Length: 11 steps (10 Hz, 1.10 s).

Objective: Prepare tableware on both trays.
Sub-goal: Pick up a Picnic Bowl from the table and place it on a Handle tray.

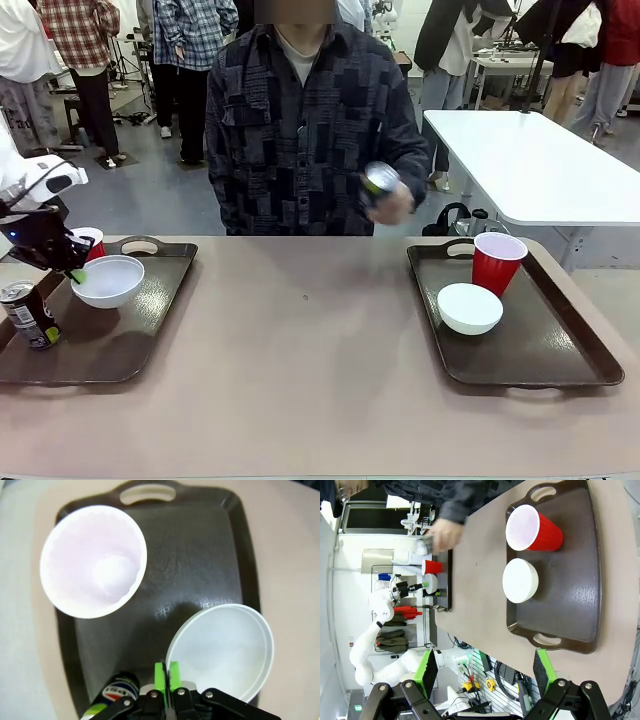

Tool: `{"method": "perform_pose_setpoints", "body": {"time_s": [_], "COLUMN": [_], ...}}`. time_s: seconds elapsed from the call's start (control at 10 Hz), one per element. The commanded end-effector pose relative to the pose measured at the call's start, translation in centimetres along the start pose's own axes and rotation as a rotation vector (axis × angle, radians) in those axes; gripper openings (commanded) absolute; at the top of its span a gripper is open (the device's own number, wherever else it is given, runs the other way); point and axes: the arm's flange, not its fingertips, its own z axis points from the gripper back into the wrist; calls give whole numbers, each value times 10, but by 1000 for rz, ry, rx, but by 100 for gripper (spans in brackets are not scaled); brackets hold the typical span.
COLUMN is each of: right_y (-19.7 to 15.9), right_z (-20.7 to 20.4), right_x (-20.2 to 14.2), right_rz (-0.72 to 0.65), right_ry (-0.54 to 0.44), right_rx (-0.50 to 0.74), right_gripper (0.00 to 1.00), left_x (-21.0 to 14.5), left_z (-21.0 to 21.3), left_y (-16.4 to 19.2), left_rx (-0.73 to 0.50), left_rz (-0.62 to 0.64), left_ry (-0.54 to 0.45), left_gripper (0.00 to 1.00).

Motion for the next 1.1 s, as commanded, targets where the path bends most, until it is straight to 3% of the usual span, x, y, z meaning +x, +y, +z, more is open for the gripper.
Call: {"method": "perform_pose_setpoints", "body": {"time_s": [0.0, 0.5, 0.7, 0.8, 0.9, 1.0], "right_y": [3, 3, 3, 3, 3, 3], "right_z": [-1, -1, -1, -1, -1, -1], "right_x": [-1, -1, -1, -1, -1, -1], "right_rz": [-17, -17, -17, -17, -17, -17], "right_ry": [-4, -4, -4, -4, -4, -4], "right_rx": [15, 15, 15, 15, 15, 15], "right_gripper": [100, 100, 100, 100, 100, 100], "left_x": [9, 4, 4, 3, 3, 3], "left_z": [-13, -36, -36, -34, -30, -24], "left_y": [-2, -12, -11, -11, -12, -13], "left_rx": [67, 126, 134, 135, 129, 110], "left_rz": [-1, -40, -43, -40, -36, -30], "left_ry": [17, 57, 68, 69, 65, 58], "left_gripper": [4, 4, 24, 24, 43, 36]}}
